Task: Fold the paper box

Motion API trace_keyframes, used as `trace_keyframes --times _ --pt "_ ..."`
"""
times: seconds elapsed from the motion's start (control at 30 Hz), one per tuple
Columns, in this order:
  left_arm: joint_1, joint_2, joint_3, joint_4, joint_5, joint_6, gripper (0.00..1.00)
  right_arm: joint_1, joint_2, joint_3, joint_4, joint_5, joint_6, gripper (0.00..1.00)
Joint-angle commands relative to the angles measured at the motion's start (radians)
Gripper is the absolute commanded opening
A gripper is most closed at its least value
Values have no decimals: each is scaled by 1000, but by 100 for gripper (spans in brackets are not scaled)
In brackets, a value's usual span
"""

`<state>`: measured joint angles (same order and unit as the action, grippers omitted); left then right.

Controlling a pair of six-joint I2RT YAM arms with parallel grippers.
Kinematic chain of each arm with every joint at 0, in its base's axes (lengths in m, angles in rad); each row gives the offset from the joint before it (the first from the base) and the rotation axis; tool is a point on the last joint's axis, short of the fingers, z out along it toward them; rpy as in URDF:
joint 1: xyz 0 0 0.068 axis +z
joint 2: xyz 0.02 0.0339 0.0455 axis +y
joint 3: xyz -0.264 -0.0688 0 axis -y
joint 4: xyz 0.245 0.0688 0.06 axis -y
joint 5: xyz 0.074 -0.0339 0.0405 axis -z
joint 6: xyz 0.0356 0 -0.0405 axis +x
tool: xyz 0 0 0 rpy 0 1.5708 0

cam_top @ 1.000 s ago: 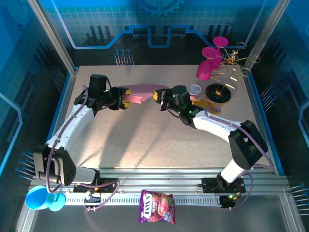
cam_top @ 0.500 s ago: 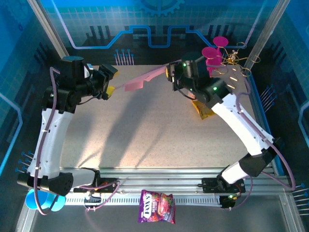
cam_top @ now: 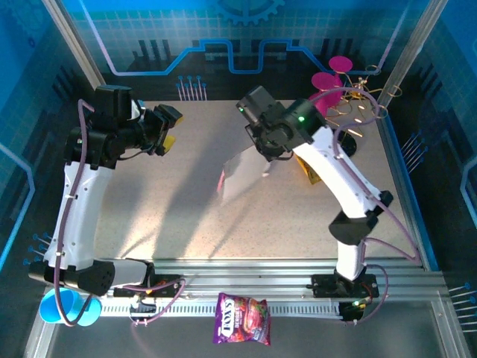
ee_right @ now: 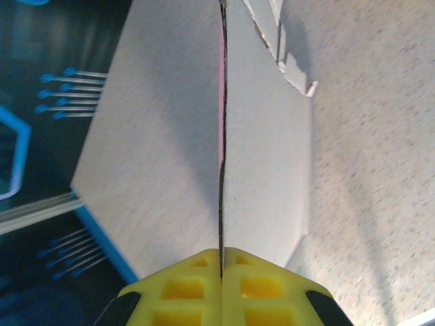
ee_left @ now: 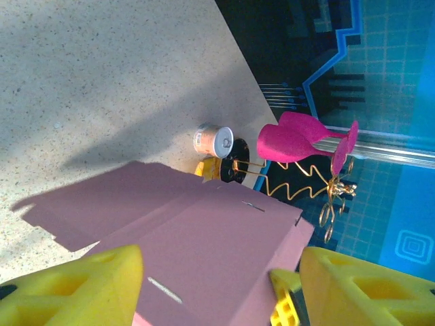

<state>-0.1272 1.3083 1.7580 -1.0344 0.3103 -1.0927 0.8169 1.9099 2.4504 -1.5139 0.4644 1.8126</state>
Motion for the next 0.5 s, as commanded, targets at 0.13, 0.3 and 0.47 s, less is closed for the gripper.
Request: trace_keyframes --times 0.13,0.3,0.47 --pt "8 -21 -43 -42 18 31 62 -22 287 249 -1 121 -121 0" --pt "14 3 -65 -41 17 87 61 -38 314 84 258 75 -209 0" --pt "14 40 -119 -18 13 123 59 -50 310 -83 491 19 -296 0"
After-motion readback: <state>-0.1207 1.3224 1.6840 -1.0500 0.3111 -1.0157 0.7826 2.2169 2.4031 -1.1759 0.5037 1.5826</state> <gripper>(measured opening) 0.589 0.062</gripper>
